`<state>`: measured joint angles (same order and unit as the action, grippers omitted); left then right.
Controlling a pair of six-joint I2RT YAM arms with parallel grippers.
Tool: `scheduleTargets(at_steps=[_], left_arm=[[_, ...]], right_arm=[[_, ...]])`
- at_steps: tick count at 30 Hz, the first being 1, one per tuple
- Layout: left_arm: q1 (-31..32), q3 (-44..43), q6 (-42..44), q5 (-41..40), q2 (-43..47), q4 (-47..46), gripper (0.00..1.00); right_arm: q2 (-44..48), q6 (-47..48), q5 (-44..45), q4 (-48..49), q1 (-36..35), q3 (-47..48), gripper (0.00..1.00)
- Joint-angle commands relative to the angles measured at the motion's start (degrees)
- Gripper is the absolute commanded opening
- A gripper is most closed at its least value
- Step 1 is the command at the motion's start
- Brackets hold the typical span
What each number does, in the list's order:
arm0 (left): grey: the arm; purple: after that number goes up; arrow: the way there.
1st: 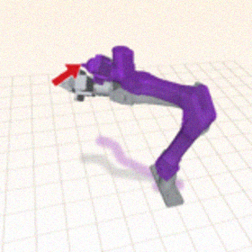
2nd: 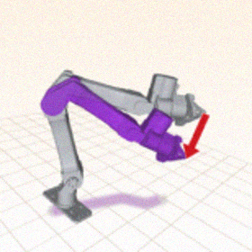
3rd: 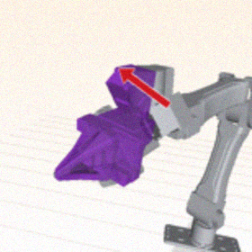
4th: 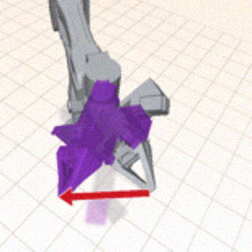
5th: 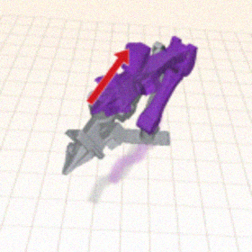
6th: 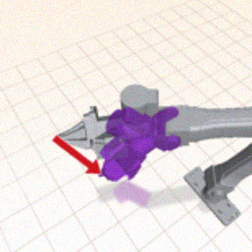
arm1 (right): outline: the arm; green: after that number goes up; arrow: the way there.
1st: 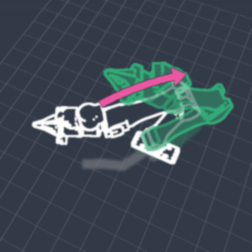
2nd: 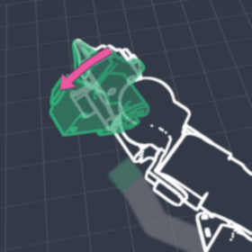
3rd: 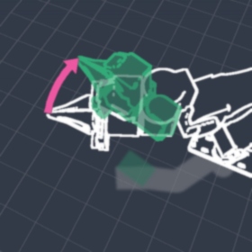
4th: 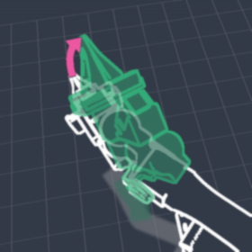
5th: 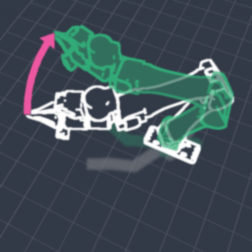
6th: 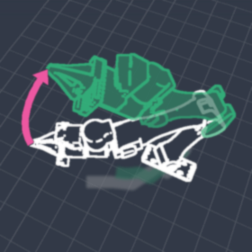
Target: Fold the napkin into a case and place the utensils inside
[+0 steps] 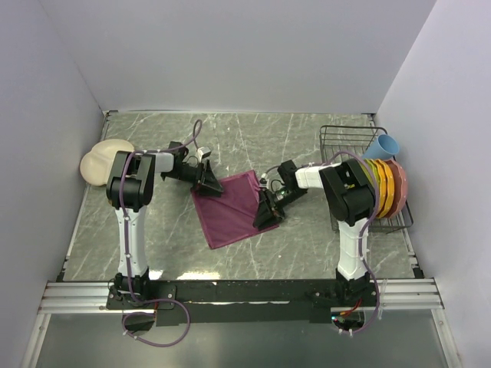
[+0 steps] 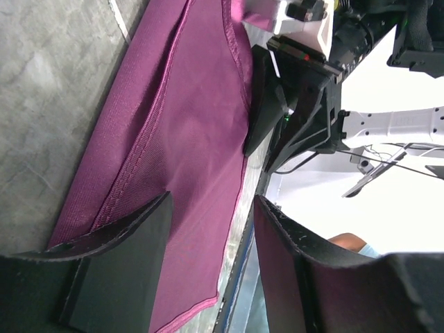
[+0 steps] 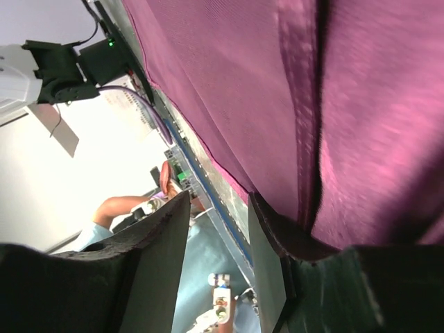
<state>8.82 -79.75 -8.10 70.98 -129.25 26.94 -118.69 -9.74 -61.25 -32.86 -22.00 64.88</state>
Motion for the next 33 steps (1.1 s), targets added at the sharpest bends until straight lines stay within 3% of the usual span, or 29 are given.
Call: scheduleTargets(at_steps=[1,7,13,17,24,33], left_arm=[[0.5,-1.4,6.1,-5.3,-1.6,2.9,0.58],[3.1,-9.7,17.6,-3.2,5.5,13.8,0.59],[3.8,-14.4,20.4,-13.0,10.8,8.4,0.60],[4.5,-20.9,21.4,-18.6,4.7,9.5,0.60],[7.0,-30.5,23.4,-24.4,-3.5,10.0,0.58],[10.5,-29.9,27.2,-21.5,-6.9,12.4,0.54]], right_arm=[[1.3,0.6,2.8,-2.2,0.2,-0.3,0.48],[8.0,-0.8,0.5,-8.1,0.2,14.4,0.47],[6.1,-1.1,14.0,-5.5,4.3,19.9,0.46],[1.4,-1.3,21.7,-4.6,5.0,22.5,0.48],[-1.5,-1.5,25.8,-1.6,5.5,20.5,0.50],[0.0,-1.7,22.2,-0.4,4.8,12.3,0.50]])
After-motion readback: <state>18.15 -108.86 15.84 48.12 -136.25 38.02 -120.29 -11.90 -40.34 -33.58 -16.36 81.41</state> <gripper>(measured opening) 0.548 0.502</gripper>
